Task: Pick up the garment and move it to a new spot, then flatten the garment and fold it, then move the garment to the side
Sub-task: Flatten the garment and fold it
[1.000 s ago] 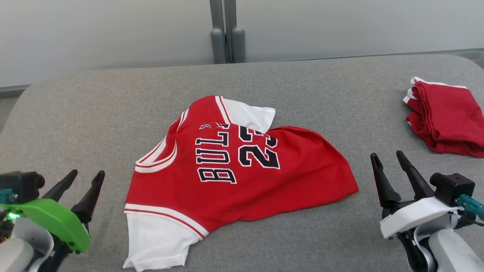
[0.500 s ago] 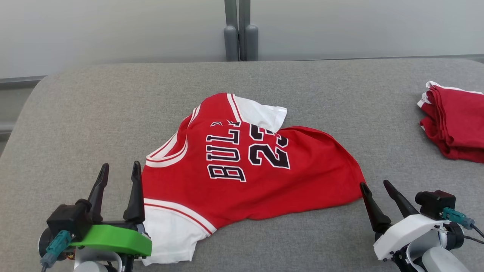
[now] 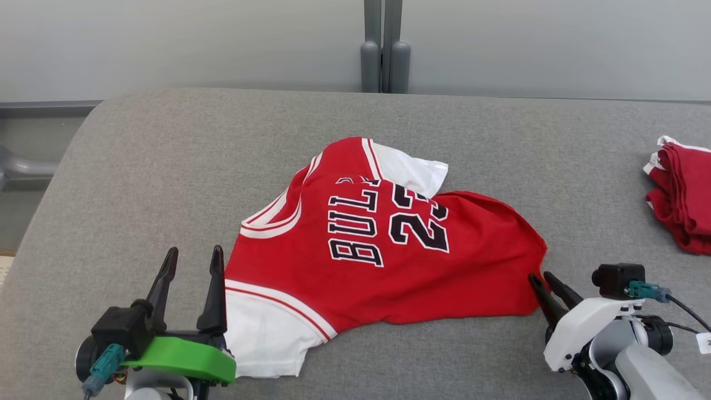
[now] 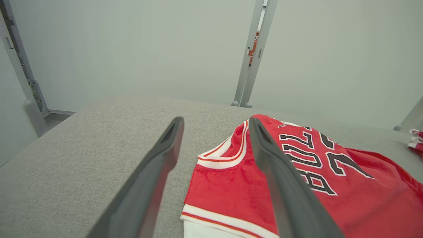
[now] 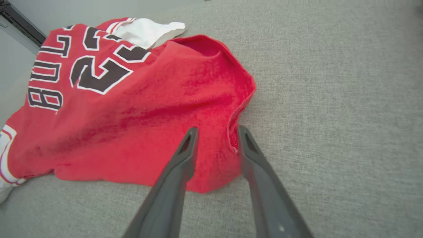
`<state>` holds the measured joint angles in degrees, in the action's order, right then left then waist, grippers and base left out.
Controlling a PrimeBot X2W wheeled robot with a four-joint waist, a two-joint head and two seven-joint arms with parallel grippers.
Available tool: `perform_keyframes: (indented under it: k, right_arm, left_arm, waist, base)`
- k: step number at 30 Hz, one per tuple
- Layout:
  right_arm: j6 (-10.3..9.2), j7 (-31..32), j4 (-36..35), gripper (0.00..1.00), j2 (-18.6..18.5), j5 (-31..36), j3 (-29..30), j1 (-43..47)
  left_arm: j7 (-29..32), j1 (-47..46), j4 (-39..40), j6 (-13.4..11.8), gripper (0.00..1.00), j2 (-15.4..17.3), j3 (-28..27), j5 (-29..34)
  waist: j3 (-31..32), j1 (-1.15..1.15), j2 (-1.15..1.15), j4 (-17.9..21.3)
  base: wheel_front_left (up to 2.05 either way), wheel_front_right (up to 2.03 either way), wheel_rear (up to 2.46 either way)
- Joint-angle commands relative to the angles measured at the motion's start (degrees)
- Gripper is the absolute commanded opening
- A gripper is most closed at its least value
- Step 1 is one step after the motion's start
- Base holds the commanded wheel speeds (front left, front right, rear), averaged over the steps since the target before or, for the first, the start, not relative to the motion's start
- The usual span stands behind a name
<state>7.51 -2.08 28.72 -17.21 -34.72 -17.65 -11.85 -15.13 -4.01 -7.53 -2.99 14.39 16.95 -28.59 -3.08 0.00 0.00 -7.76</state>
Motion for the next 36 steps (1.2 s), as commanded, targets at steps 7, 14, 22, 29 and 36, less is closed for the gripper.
perform_keyframes:
  k: [7, 14, 22, 29, 36]
  right_arm:
    - [-0.05, -1.40, -4.64, 0.00, -0.39, -0.20, -1.48, -4.60]
    - [-0.06, 2.94, -3.85, 0.20, -2.63, 0.31, 2.03, -8.80]
    - [-0.03, 8.31, -6.81, 1.00, -1.24, 5.51, 11.67, -2.03]
    - [-0.03, 15.28, -12.21, 1.00, 3.52, 7.97, 16.32, 4.98]
    - [-0.03, 20.65, -13.79, 0.97, 6.66, 10.47, 20.26, 6.55]
  left_arm:
    - [0.00, 0.85, -1.54, 2.56, 1.00, -2.26, -1.94, 2.10]
    - [-0.01, -0.85, -3.43, 4.95, 1.00, -4.36, -2.08, 3.61]
    - [0.00, 0.57, -4.77, 6.14, 1.00, -6.06, -4.37, 4.76]
    - [0.00, -1.08, -5.78, 7.59, 1.00, -7.36, -4.71, 6.23]
    - [0.00, -1.95, -6.65, 8.44, 1.00, -7.62, -5.34, 6.86]
  waist:
    - [-1.15, 0.00, 0.00, -2.84]
    - [-2.94, 0.00, 0.00, -6.98]
    - [-4.12, 0.00, 0.00, -7.01]
    - [-4.86, 0.00, 0.00, -5.09]
    - [-5.74, 0.00, 0.00, -5.59]
  base:
    - [0.00, 0.00, 0.00]
    - [0.00, 0.00, 0.00]
    - [0.00, 0.00, 0.00]
    - [0.00, 0.00, 0.00]
    - [0.00, 0.00, 0.00]
